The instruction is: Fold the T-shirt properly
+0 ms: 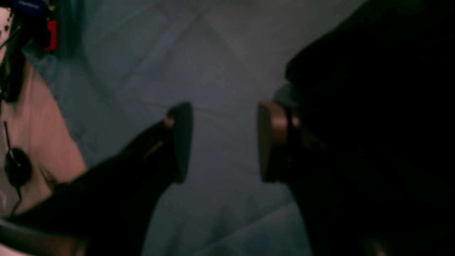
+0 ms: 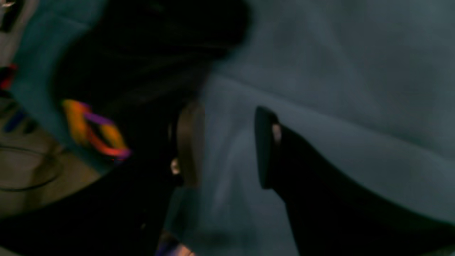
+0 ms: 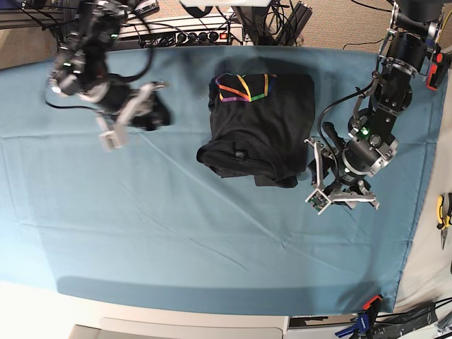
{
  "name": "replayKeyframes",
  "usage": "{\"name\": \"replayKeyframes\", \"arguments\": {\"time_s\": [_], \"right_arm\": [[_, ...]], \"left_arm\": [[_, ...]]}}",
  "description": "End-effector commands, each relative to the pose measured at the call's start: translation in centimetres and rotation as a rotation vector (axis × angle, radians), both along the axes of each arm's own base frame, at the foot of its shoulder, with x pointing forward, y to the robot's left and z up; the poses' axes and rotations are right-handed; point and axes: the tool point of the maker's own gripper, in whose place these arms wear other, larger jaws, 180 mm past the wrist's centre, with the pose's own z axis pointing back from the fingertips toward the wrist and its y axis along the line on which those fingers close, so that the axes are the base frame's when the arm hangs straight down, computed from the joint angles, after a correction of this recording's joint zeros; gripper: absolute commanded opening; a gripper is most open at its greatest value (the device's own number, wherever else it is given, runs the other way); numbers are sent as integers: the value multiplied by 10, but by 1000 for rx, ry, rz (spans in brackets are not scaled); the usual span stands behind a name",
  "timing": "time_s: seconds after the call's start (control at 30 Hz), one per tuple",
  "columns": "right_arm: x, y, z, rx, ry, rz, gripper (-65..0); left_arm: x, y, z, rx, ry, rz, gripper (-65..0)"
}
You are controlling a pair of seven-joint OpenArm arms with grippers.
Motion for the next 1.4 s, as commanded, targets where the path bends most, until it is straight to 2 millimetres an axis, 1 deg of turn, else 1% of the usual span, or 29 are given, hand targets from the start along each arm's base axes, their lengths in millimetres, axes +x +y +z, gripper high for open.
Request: {"name": "replayKeyframes", "arguments": {"time_s": [0.0, 0.07, 0.1, 0.17, 0.23, 0.27, 0.33, 0.4, 0.47, 0.5, 0.53, 0.6, 0.67, 0.73, 0.83, 0.9, 0.97, 1.03, 1.13, 1.23, 1.37], "right_arm": [[2, -20, 9, -43, -33, -33, -444], [-8, -67, 7, -152, -4, -119, -486], [-16, -90, 9, -199, 10, -161, -488], [-34, -133, 17, -282, 31, -236, -488], [-53, -168, 30, -338, 40, -299, -488], [-62, -182, 37, -353, 37, -325, -488], [-79, -202, 52, -365, 27, -369, -488], [-96, -216, 63, -373, 28, -401, -488], [-115, -224, 70, -373, 41, -427, -488], [-124, -226, 72, -372, 52, -434, -488], [-132, -227, 72, -372, 70, -436, -488], [-149, -228, 68, -384, 125, -430, -488], [-162, -228, 64, -393, 173, -417, -488], [-169, -227, 62, -394, 196, -408, -488], [-173, -225, 61, -387, 208, -404, -488], [-175, -222, 59, -373, 208, -409, -488], [-173, -213, 58, -318, 187, -411, -488], [-171, -201, 59, -247, 157, -413, -488], [-176, -187, 52, -181, 161, -420, -488], [-187, -169, 37, -130, 216, -402, -488], [-192, -136, 12, -39, 284, -346, -488]], "left_arm": [[8, 9, 13, 20, -39, 20, -373], [7, 31, 13, 75, -30, 79, -427], [7, 45, 14, 102, -27, 112, -440], [5, 74, 19, 141, -27, 177, -442], [0, 103, 23, 152, -18, 237, -442], [-6, 116, 23, 145, -1, 269, -442], [-25, 142, 17, 124, 55, 333, -442], [-51, 163, 4, 98, 137, 376, -442], [-85, 175, -14, 47, 241, 410, -442], [-103, 176, -23, 11, 294, 418, -442], [-118, 172, -25, -16, 333, 397, -442], [-145, 169, -22, -31, 364, 365, -442], [-164, 162, -12, -53, 357, 339, -442], [-174, 156, 4, -34, 322, 316, -443], [-194, 146, 25, -2, 290, 291, -442], [-214, 137, 30, -9, 305, 291, -442], [-241, 133, 17, -44, 384, 325, -442], [-267, 123, 6, -97, 462, 344, -442], [-296, 116, -4, -124, 546, 378, -442], [-319, 110, -9, -147, 607, 410, -442], [-350, 91, -14, -223, 696, 418, -442]]}}
